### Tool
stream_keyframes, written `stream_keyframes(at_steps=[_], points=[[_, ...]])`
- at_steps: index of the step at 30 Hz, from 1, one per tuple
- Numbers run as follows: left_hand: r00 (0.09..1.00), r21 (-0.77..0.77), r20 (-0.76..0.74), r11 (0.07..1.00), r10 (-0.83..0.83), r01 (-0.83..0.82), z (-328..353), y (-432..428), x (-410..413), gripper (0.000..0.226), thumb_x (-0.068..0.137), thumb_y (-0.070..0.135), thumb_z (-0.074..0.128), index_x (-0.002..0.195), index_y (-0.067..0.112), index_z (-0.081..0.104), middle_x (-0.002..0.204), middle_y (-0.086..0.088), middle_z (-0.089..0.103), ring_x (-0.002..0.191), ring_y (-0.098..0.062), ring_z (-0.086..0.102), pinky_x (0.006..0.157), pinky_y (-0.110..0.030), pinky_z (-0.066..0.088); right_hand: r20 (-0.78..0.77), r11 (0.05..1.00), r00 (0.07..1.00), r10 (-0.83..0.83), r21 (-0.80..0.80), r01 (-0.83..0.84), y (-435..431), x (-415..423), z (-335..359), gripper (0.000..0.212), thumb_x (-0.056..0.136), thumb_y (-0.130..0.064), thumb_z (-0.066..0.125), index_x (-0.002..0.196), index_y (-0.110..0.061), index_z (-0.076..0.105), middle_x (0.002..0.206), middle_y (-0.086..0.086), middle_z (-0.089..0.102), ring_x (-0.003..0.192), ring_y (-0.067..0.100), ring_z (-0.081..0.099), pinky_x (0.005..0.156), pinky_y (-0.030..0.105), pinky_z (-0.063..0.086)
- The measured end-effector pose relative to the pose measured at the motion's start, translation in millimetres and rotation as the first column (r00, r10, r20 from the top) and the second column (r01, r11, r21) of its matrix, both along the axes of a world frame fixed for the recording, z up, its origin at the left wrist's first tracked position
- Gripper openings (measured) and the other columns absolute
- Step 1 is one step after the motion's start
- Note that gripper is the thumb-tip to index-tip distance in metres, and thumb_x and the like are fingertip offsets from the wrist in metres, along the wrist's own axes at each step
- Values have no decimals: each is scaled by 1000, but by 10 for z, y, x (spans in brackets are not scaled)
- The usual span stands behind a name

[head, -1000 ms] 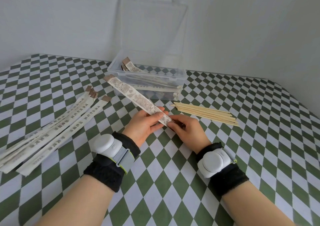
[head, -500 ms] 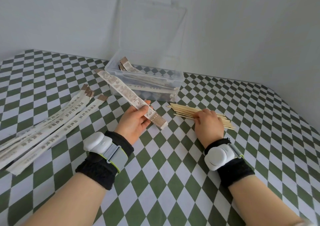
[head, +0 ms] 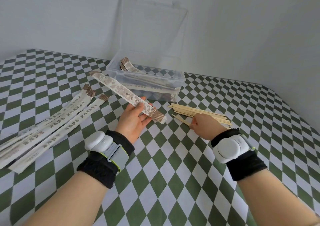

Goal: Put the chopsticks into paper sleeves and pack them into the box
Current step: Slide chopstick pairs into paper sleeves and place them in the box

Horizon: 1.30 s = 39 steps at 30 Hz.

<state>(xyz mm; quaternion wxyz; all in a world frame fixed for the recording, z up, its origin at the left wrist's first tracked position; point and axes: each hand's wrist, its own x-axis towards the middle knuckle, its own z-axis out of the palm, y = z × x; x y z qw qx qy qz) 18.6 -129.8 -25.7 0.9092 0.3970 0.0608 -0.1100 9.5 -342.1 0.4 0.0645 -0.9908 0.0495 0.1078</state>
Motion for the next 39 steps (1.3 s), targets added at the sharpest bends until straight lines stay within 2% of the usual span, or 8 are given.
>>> stream_keyframes(at_steps=[11,13,17,22,26,31,35,39], points=[[999,12,39,1000,5,-6,14,10,-18,33,93,-7,45,119,12,48,103,-8,61,99,-17,62,83,-30,52,118,988,985,125,-105,-113,215,-165,-39,23,93,-14,42,114,-6,48,105,11,52,89,21,44,81,32,42],[999,17,37,1000,17,-17,11,15,-15,31,92,-6,46,117,12,50,106,-9,61,102,-18,61,84,-31,51,186,992,975,125,-33,-121,259,-196,-65,19,94,-12,41,111,-7,46,103,10,53,89,21,46,81,32,43],[998,21,32,998,61,-62,2,23,-8,35,93,-6,45,125,8,46,104,-8,63,105,-19,61,90,-32,49,335,969,941,40,218,-119,380,-311,-160,4,97,-16,36,99,-13,38,80,7,56,66,22,52,59,31,42],[996,-1,21,996,84,-84,-5,39,1,38,94,-4,44,130,6,42,105,-10,61,106,-21,60,88,-33,50,564,945,814,137,172,-278,419,-386,-293,20,98,-24,34,105,-12,48,77,1,53,60,22,50,47,26,31],[994,-43,18,994,105,-104,7,42,-2,38,96,-3,41,132,9,40,106,-11,60,102,-24,63,85,-35,52,649,954,754,102,152,-260,396,-373,-354,27,98,-24,35,108,-11,56,90,6,59,66,26,54,53,32,41],[992,-40,30,992,122,-121,-7,63,8,43,97,-1,39,139,11,34,112,-10,58,106,-27,63,85,-38,55,700,960,709,81,137,-245,406,-367,-390,43,94,-36,25,100,-11,60,79,4,54,55,24,50,43,31,40],[990,-24,35,990,139,-138,-1,64,7,44,97,0,40,139,13,34,116,-11,58,108,-27,63,82,-36,56,716,966,685,133,62,-252,404,-372,-409,29,92,-26,39,96,-11,63,69,3,50,47,24,46,37,24,30],[989,-16,32,989,145,-144,4,66,5,43,98,1,40,139,14,34,123,-13,56,108,-27,63,84,-36,56,734,968,661,154,23,-251,402,-370,-396,34,91,-27,35,95,-14,66,66,1,49,45,21,45,35,21,25]])
